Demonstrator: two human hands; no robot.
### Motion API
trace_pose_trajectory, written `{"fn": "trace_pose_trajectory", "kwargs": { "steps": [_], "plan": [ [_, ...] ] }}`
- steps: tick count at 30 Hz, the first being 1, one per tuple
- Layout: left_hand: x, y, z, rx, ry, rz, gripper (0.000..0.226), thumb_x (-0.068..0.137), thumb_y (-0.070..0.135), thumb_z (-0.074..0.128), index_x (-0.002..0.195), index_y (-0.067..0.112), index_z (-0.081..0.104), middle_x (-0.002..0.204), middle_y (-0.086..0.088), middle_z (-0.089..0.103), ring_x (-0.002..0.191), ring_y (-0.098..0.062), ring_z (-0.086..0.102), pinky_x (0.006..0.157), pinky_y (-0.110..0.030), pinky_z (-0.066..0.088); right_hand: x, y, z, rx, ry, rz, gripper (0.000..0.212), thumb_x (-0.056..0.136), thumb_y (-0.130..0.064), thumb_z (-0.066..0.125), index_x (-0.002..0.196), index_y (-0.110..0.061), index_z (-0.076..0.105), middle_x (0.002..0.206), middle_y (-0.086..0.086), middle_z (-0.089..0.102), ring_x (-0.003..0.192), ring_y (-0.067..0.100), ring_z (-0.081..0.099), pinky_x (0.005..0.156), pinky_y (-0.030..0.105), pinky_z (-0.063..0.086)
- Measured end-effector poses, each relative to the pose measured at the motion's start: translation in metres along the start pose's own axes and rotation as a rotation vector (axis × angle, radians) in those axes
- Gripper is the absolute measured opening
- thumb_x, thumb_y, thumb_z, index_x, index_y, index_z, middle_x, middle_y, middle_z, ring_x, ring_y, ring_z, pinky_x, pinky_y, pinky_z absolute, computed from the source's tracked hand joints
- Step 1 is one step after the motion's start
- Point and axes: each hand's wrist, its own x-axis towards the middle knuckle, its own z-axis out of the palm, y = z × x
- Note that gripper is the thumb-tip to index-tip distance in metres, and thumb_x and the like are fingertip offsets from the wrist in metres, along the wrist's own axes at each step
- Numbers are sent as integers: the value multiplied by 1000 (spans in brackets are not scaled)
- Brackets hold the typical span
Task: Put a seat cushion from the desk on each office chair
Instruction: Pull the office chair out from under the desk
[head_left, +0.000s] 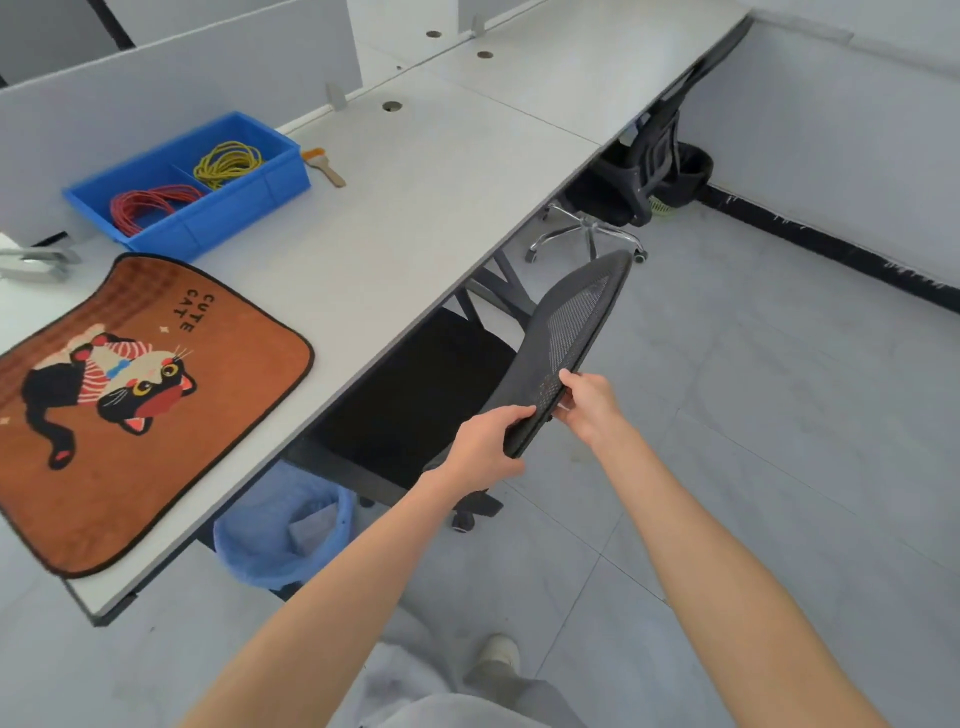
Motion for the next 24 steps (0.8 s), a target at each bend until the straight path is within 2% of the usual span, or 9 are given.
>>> {"fn": "trace_pose_trajectory", "kwargs": {
  "steps": [7, 9, 10, 12, 14, 16, 18, 20, 24],
  "plan": [
    [1, 30, 42, 60, -56, 120, 67, 72, 16, 67, 134, 19, 44, 131, 0, 56, 116, -18, 54, 98, -29, 43, -19, 3, -67, 49, -6, -18, 20, 94, -7, 45, 75, -9, 53, 66, 5, 63, 66, 17, 57, 58, 31, 50],
    [3, 37, 53, 61, -66, 160, 67, 72, 18, 66, 134, 19, 44, 131, 1, 56, 117, -17, 54, 97, -26, 41, -22, 4, -83, 65, 15, -34, 14, 94, -7, 44, 85, -9, 56, 74, 5, 63, 69, 17, 58, 56, 30, 52],
    [4, 40, 59, 54, -72, 178, 66, 72, 19, 66, 135, 19, 43, 132, 2, 55, 117, -17, 53, 96, -24, 41, -24, 4, -90, 78, 35, -46, 12, 93, -7, 45, 98, -10, 56, 80, 5, 62, 72, 17, 58, 57, 30, 52],
    [5, 49, 72, 29, -93, 215, 67, 74, 22, 66, 136, 18, 41, 136, 2, 50, 121, -17, 49, 98, -22, 38, -24, 4, -106, 102, 83, -72, 37, 93, -7, 46, 127, -21, 45, 91, 4, 61, 75, 16, 57, 61, 32, 50],
    [5, 57, 85, -11, -119, 254, 68, 76, 27, 68, 137, 17, 39, 142, 0, 43, 130, -17, 38, 104, -19, 27, -28, 1, -121, 98, 109, -95, 53, 93, -6, 45, 138, -31, 32, 98, 4, 60, 74, 16, 55, 63, 33, 49],
    [7, 65, 95, -70, -144, 236, 66, 82, 37, 64, 139, 21, 36, 149, 0, 33, 137, -16, 26, 109, -21, 18, -32, -4, -136, 91, 126, -101, 59, 94, -5, 44, 142, -34, 26, 101, 4, 59, 74, 15, 56, 64, 33, 47],
    [8, 66, 101, -193, -208, 111, 59, 89, 41, 52, 142, 27, 30, 154, 1, 25, 141, -16, 22, 112, -27, 19, -36, -7, -149, 88, 145, -99, 60, 94, -4, 42, 144, -33, 22, 101, 3, 60, 74, 14, 57, 65, 33, 47],
    [11, 63, 109, -269, -314, 42, 53, 92, 40, 46, 142, 32, 28, 153, 2, 26, 141, -17, 25, 107, -24, 22, -38, -9, -163, 86, 159, -90, 60, 95, -4, 40, 144, -32, 21, 96, 1, 61, 74, 15, 58, 64, 33, 48],
    [11, 67, 127, -191, -402, 92, 50, 93, 42, 44, 140, 37, 30, 153, 1, 27, 141, -14, 24, 108, -25, 22, -46, -9, -188, 98, 192, -82, 60, 95, -5, 40, 144, -33, 22, 95, 1, 62, 75, 17, 58, 63, 33, 48]
  ]
}}
